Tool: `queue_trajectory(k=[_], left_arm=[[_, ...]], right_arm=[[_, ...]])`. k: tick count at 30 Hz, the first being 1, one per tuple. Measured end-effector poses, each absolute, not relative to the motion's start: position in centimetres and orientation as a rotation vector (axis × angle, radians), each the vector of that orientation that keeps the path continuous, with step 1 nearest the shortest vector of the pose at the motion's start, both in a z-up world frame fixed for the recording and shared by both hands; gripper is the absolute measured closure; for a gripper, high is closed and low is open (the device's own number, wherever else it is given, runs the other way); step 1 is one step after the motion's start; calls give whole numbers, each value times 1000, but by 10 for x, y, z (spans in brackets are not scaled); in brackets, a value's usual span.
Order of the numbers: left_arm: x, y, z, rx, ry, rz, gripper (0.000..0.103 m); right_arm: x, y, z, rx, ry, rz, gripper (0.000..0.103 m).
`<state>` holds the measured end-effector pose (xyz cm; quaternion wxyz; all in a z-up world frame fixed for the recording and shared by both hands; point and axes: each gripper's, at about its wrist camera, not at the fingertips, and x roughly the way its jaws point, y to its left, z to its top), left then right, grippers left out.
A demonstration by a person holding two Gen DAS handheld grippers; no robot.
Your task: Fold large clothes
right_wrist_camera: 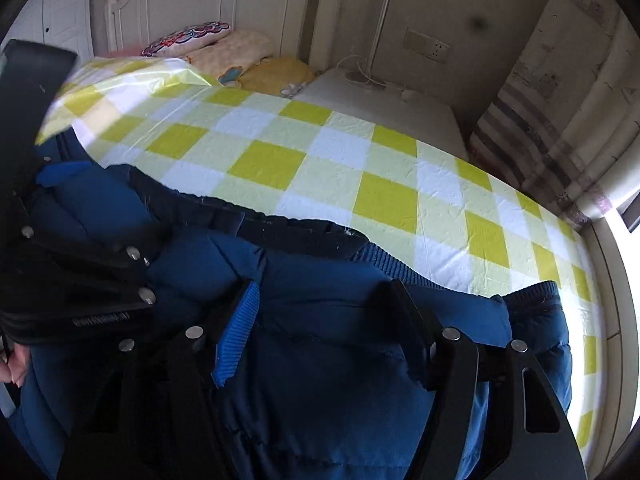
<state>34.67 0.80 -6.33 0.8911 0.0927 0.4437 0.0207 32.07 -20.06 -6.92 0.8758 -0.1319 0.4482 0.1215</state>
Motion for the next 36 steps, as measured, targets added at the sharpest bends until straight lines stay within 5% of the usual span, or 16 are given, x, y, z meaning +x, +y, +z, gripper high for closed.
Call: queue_trajectory(k=[15,23,29,36], left_arm=[[345,22,-68,105,902,5,2],[308,75,-21,159,832,61,2],[311,133,-62,16,958,126,2],[289,108,-34,203,828,265,3]], right_arm=[[324,-211,-69,-216,943,252,30],[300,-280,-26,-173,911,181,23],[296,-384,-85,251,989,142,22],[253,-346,-23,36,840,77,22]])
